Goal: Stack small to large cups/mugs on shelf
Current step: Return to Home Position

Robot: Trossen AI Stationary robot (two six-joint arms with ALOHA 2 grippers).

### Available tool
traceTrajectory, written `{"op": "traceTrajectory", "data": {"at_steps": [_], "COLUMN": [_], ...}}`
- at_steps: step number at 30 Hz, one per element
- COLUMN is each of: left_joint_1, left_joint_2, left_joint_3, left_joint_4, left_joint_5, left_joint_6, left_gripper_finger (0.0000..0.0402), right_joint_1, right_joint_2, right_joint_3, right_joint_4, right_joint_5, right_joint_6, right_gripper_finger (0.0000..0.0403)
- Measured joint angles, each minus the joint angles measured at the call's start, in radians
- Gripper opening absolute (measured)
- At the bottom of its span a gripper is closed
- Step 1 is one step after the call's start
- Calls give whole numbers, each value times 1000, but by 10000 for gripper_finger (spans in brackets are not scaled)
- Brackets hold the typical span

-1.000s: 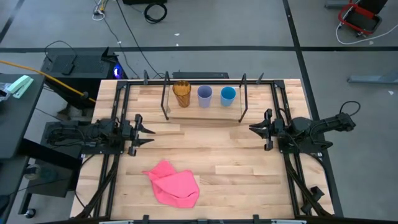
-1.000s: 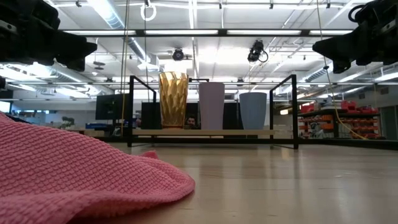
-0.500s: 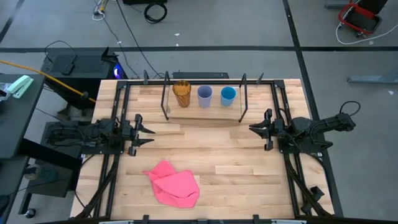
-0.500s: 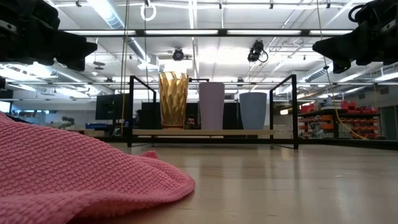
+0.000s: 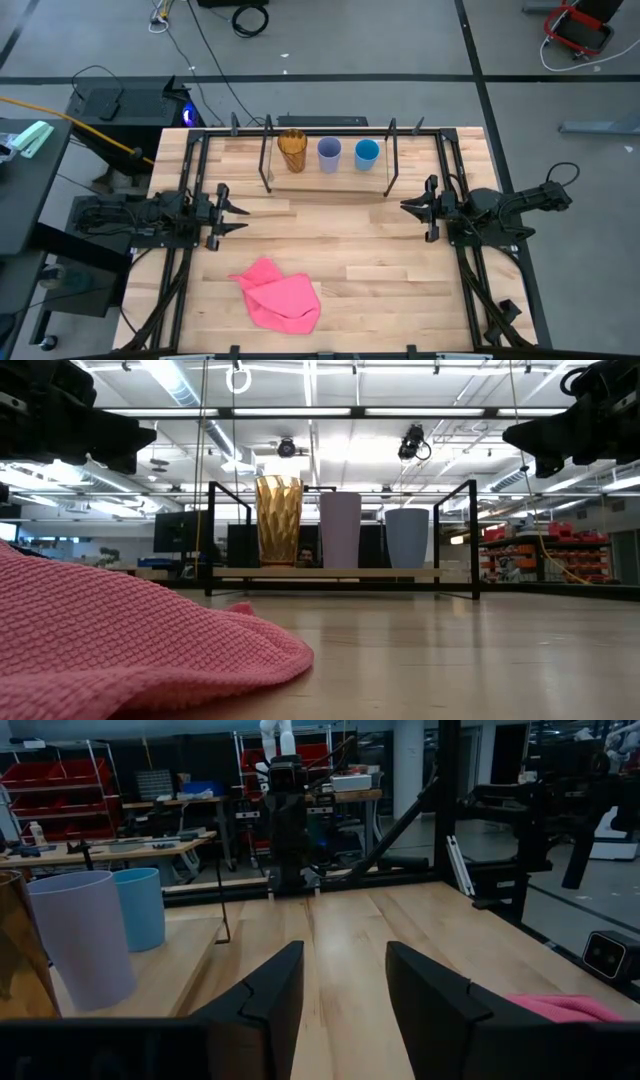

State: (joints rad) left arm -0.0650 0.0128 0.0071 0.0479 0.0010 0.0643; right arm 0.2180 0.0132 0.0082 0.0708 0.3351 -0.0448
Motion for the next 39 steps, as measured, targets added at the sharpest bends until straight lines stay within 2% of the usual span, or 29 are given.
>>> {"op": "traceTrajectory", "data": {"at_steps": [10, 39], "left_joint_1": [0, 0], "left_joint_2": [0, 0], "left_joint_3": [0, 0], "left_joint_4": [0, 0], "left_joint_5": [0, 0], "left_joint_6": [0, 0], "left_gripper_finger": [142, 153], "right_joint_1": [0, 0], "right_joint_2": [0, 0], "right_joint_3": [0, 0], "right_joint_4": [0, 0], "right_joint_5": [0, 0], "right_joint_6": [0, 0], "right_gripper_finger": [52, 52]}}
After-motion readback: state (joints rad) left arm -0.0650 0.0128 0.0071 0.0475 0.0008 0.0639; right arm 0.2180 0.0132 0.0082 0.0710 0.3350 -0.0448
